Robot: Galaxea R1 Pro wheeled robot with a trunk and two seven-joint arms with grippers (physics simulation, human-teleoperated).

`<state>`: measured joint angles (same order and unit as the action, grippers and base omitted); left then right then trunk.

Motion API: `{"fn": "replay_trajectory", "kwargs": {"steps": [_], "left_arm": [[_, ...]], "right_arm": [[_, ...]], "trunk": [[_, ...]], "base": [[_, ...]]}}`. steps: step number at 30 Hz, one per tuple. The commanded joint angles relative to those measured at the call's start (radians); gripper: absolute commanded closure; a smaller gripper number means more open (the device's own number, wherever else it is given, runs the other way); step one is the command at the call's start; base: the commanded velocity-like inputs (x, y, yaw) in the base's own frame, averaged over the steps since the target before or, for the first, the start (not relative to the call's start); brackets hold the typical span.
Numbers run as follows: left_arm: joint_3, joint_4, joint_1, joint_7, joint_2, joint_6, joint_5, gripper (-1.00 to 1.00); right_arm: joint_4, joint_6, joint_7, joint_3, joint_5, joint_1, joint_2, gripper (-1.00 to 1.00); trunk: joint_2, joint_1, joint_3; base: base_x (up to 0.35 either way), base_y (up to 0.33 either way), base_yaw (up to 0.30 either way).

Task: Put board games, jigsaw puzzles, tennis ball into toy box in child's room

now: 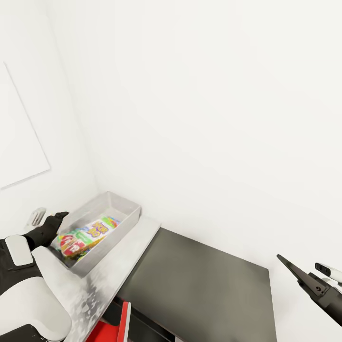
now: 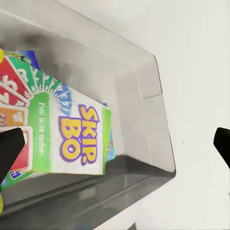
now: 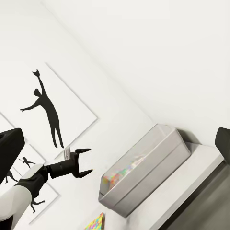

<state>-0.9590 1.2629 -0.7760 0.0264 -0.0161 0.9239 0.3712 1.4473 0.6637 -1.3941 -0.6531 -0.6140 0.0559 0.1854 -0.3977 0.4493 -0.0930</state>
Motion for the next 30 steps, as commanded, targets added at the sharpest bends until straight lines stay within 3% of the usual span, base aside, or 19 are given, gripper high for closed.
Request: {"fn": "replay_trajectory", "kwargs": {"steps": [1,7,14,20,23,30], "left_arm": [[-0.003,0.001,-0.002,0.003,-0.001,0.005,0.006,-1.00],[-0.003,0.001,-0.002,0.003,0.000,0.004,0.008,-1.00],[-0.001,0.001,-0.001,0.004,0.006,0.010,0.045,-1.00],[0.000,0.024,-0.001,-0.001,0.018,0.083,0.073,-1.00],[0.005,0.041,0.001,-0.004,0.039,0.106,0.096,-1.00],[0.026,0.064,0.011,-0.007,0.139,0.123,0.221,-1.00]], "right_arm": [[0.000,0.010,-0.002,0.000,-0.003,0.001,0.000,-1.00],[0.001,0.010,-0.002,0.000,-0.003,0.001,0.000,-1.00],[0.000,0.010,-0.002,0.000,-0.003,0.001,0.000,-1.00],[0.001,0.010,-0.002,0.000,-0.003,0.001,0.002,-1.00],[0.001,0.010,-0.002,0.000,-0.003,0.001,0.002,-1.00],[0.001,0.010,-0.002,0.000,-0.002,0.001,0.002,-1.00]], "trunk": [[-0.002,0.001,-0.002],[-0.002,0.001,-0.002],[-0.002,0.001,-0.002],[-0.002,0.001,-0.002],[-0.002,0.001,-0.002],[-0.002,0.001,-0.002]], "base": [[0.000,0.000,0.000],[0.000,0.000,0.000],[0.000,0.000,0.000],[0.000,0.000,0.000],[0.000,0.000,0.000],[0.000,0.000,0.000]]}}
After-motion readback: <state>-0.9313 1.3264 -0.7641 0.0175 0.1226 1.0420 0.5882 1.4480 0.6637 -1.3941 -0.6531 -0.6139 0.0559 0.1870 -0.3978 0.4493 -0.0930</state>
